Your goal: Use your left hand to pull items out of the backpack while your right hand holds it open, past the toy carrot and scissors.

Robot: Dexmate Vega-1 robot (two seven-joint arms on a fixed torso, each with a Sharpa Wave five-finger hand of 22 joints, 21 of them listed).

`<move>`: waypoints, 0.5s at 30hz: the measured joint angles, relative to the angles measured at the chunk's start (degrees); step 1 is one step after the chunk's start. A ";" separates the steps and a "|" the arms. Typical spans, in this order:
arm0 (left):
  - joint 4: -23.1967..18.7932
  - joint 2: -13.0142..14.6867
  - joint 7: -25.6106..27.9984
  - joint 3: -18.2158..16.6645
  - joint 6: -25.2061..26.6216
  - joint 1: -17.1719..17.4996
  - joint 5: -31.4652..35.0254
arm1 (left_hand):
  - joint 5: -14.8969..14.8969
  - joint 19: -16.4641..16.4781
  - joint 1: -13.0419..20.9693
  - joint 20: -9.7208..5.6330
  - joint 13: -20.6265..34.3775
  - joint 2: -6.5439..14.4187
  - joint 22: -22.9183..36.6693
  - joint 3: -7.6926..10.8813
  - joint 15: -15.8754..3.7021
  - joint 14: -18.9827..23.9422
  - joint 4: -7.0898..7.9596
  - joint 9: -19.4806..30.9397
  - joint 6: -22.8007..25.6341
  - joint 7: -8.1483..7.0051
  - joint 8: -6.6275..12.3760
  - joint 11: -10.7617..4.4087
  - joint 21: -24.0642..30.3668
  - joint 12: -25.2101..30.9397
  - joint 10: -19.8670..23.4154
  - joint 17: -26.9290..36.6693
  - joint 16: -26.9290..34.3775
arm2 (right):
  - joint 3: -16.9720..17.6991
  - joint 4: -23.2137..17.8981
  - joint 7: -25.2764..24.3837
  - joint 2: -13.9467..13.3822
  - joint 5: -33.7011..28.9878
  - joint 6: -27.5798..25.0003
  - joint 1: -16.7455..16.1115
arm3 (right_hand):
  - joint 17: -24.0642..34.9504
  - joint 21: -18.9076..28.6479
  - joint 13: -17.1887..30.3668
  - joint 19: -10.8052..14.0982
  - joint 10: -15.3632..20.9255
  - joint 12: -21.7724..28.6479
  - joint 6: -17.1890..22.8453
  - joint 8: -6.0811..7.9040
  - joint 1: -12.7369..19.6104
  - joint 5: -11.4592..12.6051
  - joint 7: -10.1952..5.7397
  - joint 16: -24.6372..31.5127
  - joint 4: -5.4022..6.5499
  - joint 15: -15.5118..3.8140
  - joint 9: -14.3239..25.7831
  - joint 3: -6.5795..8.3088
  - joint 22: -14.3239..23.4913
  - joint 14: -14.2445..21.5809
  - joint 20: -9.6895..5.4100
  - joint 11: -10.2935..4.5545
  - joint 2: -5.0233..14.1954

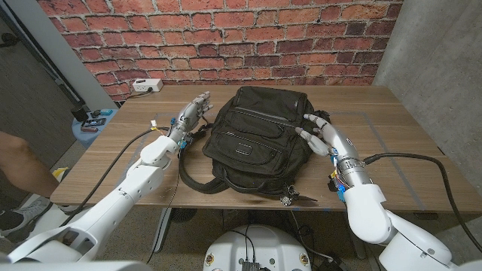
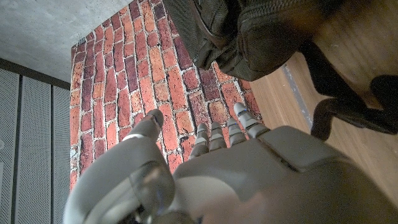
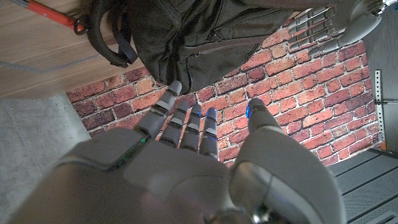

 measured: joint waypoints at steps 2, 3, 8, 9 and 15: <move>0.00 0.00 0.18 0.00 -0.20 0.00 -0.07 | 0.00 0.21 0.00 -0.21 0.00 0.00 0.00 0.00 0.00 0.00 0.00 0.00 0.00 0.00 0.00 0.00 0.00 0.00 0.00 0.00 0.00 | -0.87 -0.35 0.00 0.12 0.00 0.00 0.36 | 0.00 0.00 0.00 0.00 0.00 0.00 0.12 0.00 0.00 0.00 0.12 0.00 0.00 0.00 0.00 0.00 0.00 0.00 0.00 0.00 0.00; 0.00 0.00 0.21 0.00 -0.24 0.00 -0.09 | 0.00 0.21 0.00 -0.21 0.00 0.00 0.00 0.00 0.00 0.00 0.00 0.00 0.00 0.00 0.00 0.00 0.00 0.00 0.00 0.00 0.00 | -1.78 -0.72 0.00 0.32 0.00 0.00 0.76 | -0.13 0.00 0.00 0.00 0.00 0.00 0.23 0.00 0.00 0.00 0.23 0.00 0.00 0.00 0.00 0.00 0.00 0.00 0.00 0.00 0.00; -0.73 0.52 0.77 -0.87 -0.74 1.17 -0.36 | 0.00 0.21 0.00 -0.21 0.00 0.00 0.00 0.00 0.00 0.00 0.00 0.00 0.00 0.00 0.00 0.00 -0.34 0.00 0.00 0.00 0.00 | -3.98 -1.44 1.03 0.73 -2.52 -2.98 1.67 | -0.27 0.00 0.00 0.00 0.26 0.00 0.32 0.00 0.22 0.00 0.31 0.00 0.00 0.00 0.00 0.00 0.00 0.00 0.00 0.26 -0.22; -0.73 0.52 0.84 -0.87 -0.79 1.17 -0.39 | 0.00 0.21 0.00 -0.21 0.00 0.00 0.00 0.00 0.00 0.00 0.00 0.00 0.00 0.00 0.00 0.00 -0.34 0.00 0.00 0.00 0.00 | -4.25 -1.52 1.03 0.78 -2.52 -2.98 1.78 | -0.27 0.00 0.00 0.00 0.31 0.00 0.32 0.00 0.38 0.00 0.31 0.00 0.00 -0.15 0.00 0.00 0.00 0.14 0.00 0.31 -0.34; -1.61 1.14 1.47 -1.95 -1.41 2.88 -0.73 | 0.00 0.21 0.00 -0.21 0.00 0.00 0.00 0.00 0.00 0.00 0.00 0.00 0.00 0.00 0.00 0.00 -0.57 0.00 0.00 -0.01 0.00 | -6.44 -2.19 1.40 1.11 -4.45 -5.26 2.56 | -0.27 0.00 0.00 0.61 0.31 0.00 0.53 0.00 2.58 0.22 0.53 0.00 -0.40 0.10 0.00 0.08 0.01 0.70 0.20 0.31 -0.76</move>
